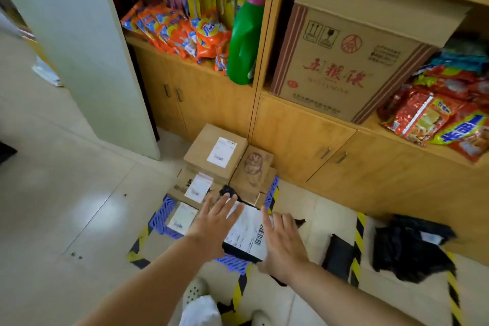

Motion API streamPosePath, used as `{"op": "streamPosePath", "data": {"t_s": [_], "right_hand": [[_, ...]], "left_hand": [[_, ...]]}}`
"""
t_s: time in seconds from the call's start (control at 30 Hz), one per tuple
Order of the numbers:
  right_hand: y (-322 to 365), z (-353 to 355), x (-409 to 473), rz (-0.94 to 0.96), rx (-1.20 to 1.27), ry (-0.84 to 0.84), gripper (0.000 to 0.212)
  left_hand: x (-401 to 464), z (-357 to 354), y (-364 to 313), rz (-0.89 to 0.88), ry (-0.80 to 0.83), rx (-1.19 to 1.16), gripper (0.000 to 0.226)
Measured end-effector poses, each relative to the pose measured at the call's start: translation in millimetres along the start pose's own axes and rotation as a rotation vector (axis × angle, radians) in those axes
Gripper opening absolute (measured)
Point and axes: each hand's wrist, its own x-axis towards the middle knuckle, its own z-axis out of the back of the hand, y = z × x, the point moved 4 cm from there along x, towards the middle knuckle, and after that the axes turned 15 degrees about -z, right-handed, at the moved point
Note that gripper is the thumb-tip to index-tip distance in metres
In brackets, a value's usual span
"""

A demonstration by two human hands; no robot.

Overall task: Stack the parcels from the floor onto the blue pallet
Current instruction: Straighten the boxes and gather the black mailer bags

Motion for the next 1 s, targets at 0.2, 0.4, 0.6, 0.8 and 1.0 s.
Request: {"op": "streamPosePath", "data": {"t_s": [0.2,0.4,0.6,0.8,1.0], "right_hand": [[22,-78,51,-0.080,0.048,0.154,0.133],[18,-202,116,-0.058,0.023,0.180,0.129],[-6,-338,182,-0.037,0.004,0.074,0.122],[-13,-458,232,-0.020,0.016,0.121,0.128],[-15,-520,262,-0.010,0.093,0.106,0.135]], "left_hand": [[74,-67,53,-0.146,0.104,0.104,0.109],[171,-152,91,-0.155,-0.084,0.051,0.075],[276,-274,126,-0.136,-0.356,-0.084,0.163],[345,-367,154,-0.149,-0.373,-0.032,0.162],[364,-417,177,-0.138,-0.411,0.138,0.130]]}}
